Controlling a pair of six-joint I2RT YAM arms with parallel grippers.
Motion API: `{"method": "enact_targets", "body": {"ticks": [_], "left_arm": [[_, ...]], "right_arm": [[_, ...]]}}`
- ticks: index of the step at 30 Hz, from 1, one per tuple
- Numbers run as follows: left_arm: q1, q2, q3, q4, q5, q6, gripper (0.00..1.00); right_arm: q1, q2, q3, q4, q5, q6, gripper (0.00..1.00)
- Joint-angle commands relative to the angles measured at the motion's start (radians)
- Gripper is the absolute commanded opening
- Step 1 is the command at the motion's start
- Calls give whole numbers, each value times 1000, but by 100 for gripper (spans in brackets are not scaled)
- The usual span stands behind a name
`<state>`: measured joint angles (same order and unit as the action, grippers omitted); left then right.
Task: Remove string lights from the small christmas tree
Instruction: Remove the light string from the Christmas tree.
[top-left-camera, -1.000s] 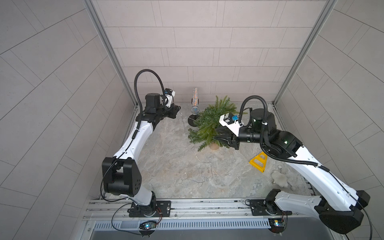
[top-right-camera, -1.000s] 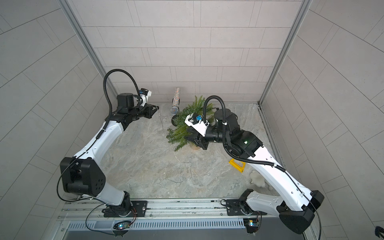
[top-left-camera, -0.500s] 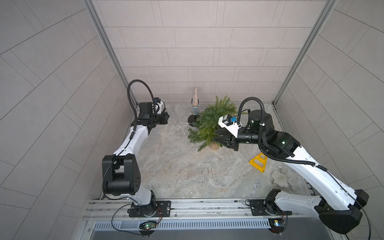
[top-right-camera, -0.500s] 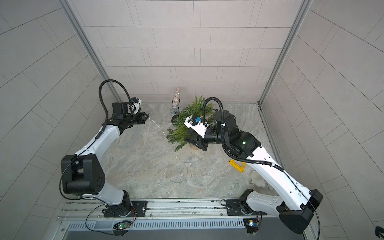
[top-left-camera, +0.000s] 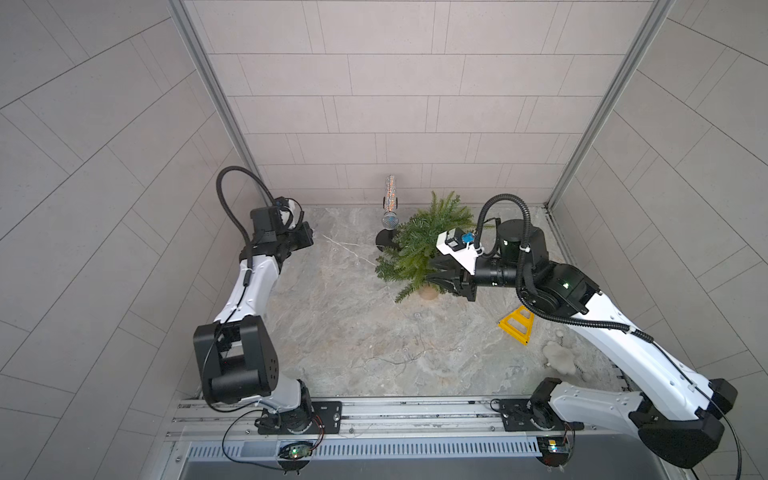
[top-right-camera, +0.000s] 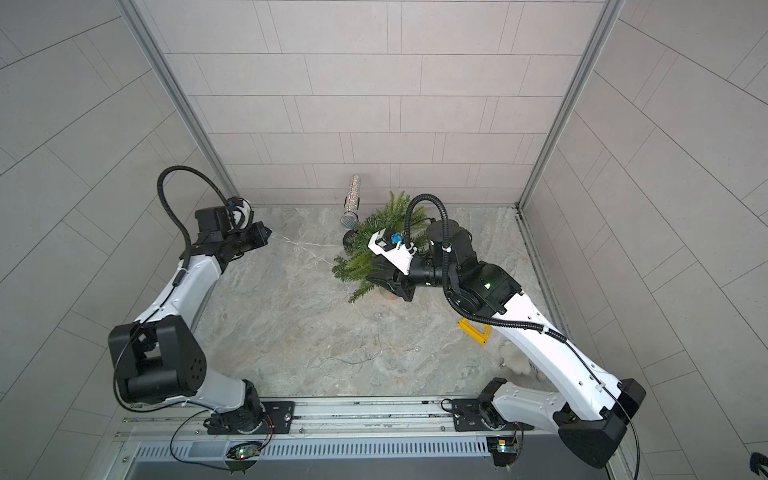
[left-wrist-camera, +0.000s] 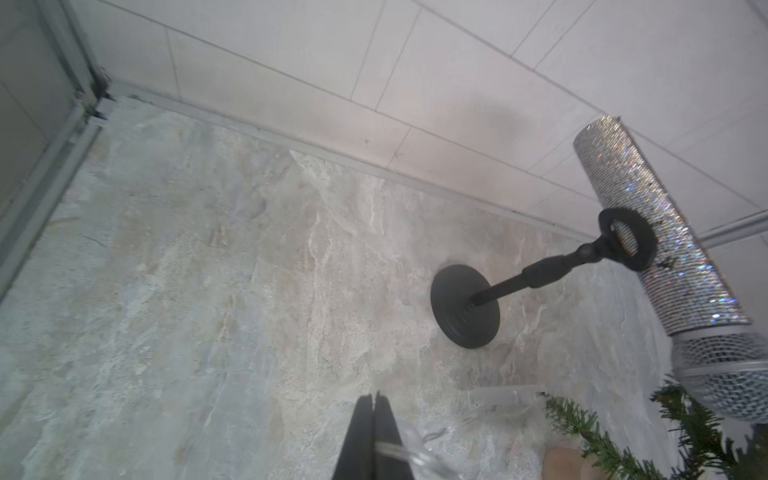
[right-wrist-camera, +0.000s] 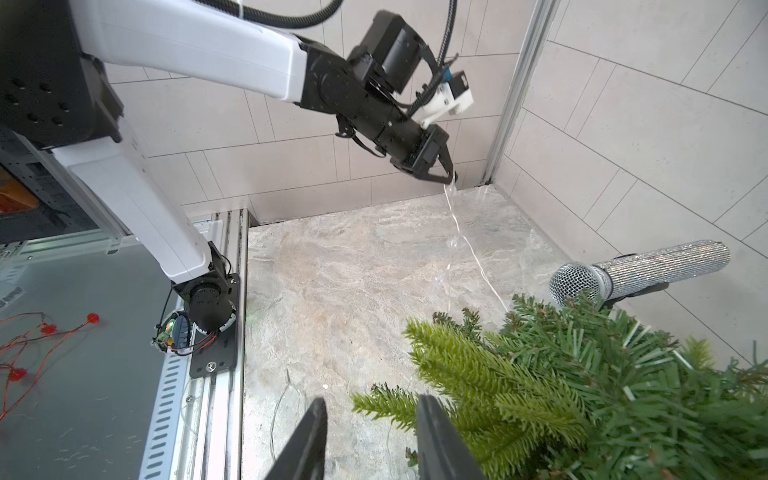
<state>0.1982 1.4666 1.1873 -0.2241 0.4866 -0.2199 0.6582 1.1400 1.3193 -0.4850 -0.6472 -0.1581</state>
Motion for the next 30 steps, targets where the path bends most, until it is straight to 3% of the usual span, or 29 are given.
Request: {"method": "enact_targets", "body": {"ticks": [1, 10, 16, 19, 22, 26, 30], "left_arm": [[10, -66, 73, -54, 48, -6, 0], [11, -188, 126, -74, 148, -67, 1], [10, -285, 179, -208, 209, -34, 1], [2, -314, 275, -304, 283, -24, 1], [-44, -329, 345, -371, 286, -5, 1], [-67, -364, 255, -365, 233, -15, 2], [-115, -408, 78, -261, 244, -70, 1]], "right_arm": [[-3, -13, -9, 19, -14, 3, 39], [-3, -20, -20, 25, -3, -4, 39], [-3, -23, -22, 25, 9, -6, 39], [-3, -21, -23, 26, 19, -6, 39], [-3, -14, -22, 32, 26, -3, 39], [-3, -15, -31, 41, 53, 7, 39], [-5, -36, -74, 64, 148, 42, 39]]}}
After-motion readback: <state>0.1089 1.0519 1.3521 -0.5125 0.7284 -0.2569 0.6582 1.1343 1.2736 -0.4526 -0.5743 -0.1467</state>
